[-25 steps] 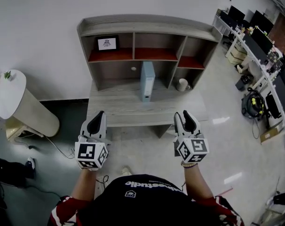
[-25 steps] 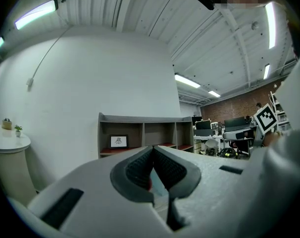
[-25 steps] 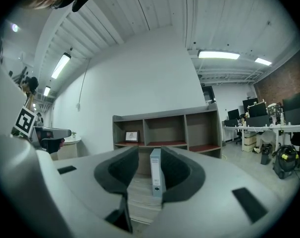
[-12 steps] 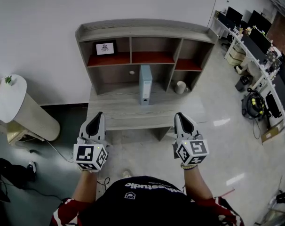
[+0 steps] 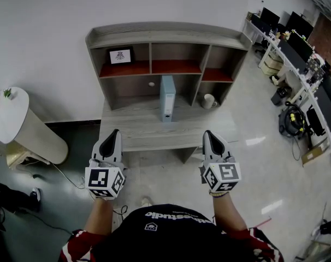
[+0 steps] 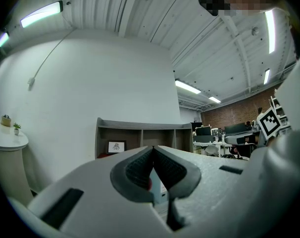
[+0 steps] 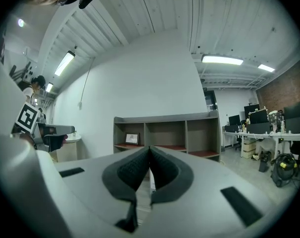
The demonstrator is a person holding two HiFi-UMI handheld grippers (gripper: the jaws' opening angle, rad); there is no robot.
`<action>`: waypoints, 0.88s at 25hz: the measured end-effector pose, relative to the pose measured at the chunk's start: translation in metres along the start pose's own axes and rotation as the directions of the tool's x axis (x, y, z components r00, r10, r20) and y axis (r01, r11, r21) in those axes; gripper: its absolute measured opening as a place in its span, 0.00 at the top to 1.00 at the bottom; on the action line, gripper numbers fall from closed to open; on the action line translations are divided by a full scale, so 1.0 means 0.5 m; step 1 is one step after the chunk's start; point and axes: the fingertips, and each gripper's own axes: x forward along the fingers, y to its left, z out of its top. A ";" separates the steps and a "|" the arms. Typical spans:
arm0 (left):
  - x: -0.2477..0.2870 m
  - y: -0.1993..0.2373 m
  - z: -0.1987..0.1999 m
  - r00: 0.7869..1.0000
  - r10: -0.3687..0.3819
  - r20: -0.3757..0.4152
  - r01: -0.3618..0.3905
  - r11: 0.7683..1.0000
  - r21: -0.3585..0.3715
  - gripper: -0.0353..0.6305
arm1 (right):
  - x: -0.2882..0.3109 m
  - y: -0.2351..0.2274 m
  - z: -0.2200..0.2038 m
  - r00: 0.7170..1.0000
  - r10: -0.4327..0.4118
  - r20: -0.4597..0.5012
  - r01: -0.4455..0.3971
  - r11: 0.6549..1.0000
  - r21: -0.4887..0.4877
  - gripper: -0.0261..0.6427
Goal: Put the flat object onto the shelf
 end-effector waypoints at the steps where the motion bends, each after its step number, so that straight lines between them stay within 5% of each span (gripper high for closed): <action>1: 0.000 0.000 0.000 1.000 -0.001 0.000 0.001 1.000 0.001 0.94 | 0.000 -0.001 0.000 1.000 -0.003 0.000 0.003 1.000 -0.001 0.96; 22: 0.003 0.006 0.000 1.000 -0.010 0.002 0.010 1.000 0.002 0.94 | 0.012 0.013 0.005 1.000 0.001 -0.006 -0.001 1.000 0.005 0.96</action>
